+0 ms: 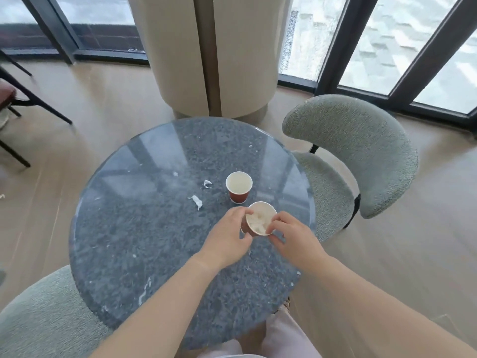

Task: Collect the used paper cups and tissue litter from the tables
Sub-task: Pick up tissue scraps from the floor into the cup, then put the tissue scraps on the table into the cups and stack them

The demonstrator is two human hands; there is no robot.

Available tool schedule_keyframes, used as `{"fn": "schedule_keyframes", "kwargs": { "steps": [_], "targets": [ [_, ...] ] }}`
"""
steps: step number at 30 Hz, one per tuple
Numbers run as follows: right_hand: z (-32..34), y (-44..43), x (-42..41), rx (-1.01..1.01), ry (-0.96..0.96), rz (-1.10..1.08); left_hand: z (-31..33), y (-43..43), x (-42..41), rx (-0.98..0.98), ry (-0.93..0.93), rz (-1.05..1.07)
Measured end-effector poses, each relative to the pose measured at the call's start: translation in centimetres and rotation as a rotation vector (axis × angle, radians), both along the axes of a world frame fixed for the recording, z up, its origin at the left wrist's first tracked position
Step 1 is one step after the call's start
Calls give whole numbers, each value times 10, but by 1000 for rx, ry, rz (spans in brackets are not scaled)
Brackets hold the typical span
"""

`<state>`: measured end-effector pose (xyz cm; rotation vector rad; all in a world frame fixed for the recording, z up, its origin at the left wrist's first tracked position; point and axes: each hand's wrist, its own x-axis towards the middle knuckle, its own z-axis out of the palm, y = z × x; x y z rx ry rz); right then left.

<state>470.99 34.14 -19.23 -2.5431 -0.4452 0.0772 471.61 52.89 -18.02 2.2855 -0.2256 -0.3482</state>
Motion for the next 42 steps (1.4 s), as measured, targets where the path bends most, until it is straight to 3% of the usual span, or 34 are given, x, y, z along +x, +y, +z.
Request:
{"fn": "schedule_keyframes", "kwargs": {
  "steps": [7,15,20,27,36,42],
  "targets": [
    [-8,-19,60,30,61,8,-15,2,34,143,40,161],
    [-17,-39,120,0,80,44,-29,-13,69,229,-63,326],
    [-27,-46,143,-19,92,91,-41,-29,86,333,-101,353],
    [-34,-47,164,11,96,142,-48,-35,108,538,45,306],
    [-36,-28,177,22,88,156,-43,-13,89,495,-46,462],
    [-44,1,167,-37,116,136,-42,13,64,525,16,503]
  ]
}}
